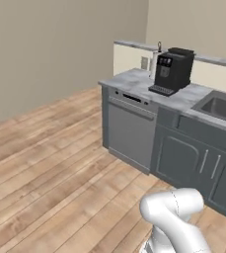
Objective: Locate and retrieve the bar soap and bar soap from the cabinet. Place them next to the sink.
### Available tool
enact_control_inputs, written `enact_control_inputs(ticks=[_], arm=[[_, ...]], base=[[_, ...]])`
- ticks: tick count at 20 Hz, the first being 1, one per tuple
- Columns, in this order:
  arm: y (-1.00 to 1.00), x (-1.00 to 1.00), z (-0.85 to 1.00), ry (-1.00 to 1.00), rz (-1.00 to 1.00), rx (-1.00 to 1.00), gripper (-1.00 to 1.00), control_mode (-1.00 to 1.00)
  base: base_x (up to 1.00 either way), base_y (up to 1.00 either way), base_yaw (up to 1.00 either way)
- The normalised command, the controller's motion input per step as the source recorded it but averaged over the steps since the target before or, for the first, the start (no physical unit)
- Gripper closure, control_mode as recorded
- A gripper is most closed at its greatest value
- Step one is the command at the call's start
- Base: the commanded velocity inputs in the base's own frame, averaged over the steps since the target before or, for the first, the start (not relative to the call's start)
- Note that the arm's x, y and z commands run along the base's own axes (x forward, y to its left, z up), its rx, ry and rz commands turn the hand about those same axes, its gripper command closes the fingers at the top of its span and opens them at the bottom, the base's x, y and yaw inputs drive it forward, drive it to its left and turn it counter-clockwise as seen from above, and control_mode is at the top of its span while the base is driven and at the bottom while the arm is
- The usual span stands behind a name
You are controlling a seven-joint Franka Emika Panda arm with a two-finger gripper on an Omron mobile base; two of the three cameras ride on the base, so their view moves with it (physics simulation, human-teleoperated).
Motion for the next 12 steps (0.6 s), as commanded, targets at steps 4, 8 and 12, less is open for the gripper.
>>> enact_control_inputs(ticks=[4,8,12], arm=[[0.00,0.00,0.00,0.00,0.00,0.00,1.00,1.00],[0.00,0.00,0.00,0.00,0.00,0.00,1.00,1.00],[0.00,0.00,0.00,0.00,0.00,0.00,1.00,1.00]], base=[[0.00,0.00,-0.39],[-0.01,0.01,-0.23],[0.06,0.00,-0.15]])
